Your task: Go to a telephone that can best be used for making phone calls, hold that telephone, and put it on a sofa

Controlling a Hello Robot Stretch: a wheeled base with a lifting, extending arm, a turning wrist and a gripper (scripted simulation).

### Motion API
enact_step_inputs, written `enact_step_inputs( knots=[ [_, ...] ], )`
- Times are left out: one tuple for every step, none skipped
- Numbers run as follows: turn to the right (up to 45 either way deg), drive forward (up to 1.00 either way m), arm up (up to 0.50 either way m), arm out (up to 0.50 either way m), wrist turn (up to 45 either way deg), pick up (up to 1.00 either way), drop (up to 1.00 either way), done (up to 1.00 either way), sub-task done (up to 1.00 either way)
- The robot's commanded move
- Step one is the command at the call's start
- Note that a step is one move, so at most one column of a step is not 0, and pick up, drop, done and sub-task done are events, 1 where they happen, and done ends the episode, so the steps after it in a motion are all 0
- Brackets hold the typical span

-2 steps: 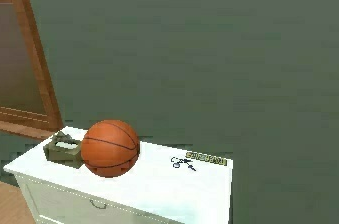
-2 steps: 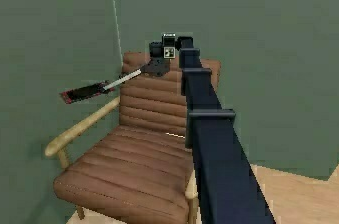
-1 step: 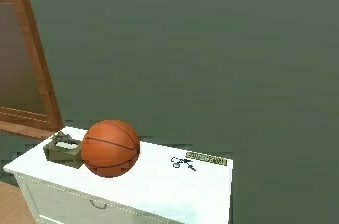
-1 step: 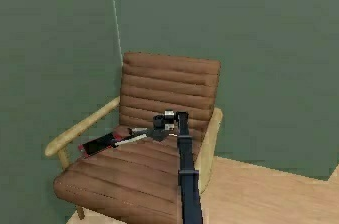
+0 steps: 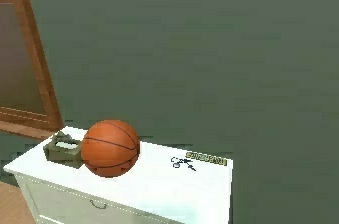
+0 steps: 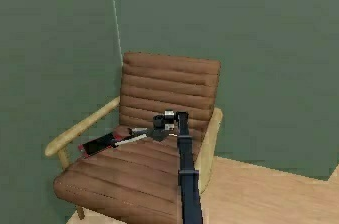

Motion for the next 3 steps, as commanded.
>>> enact_step_inputs(
  knots=[
    [0.0, 0.00, 0.00, 0.00, 0.0, 0.00, 1.00, 0.00, 0.00],
    [0.0, 0.00, 0.10, 0.00, 0.0, 0.00, 0.00, 0.00, 0.00],
    [0.0, 0.00, 0.00, -0.08, 0.0, 0.00, 0.00, 0.00, 0.00]
  ],
)
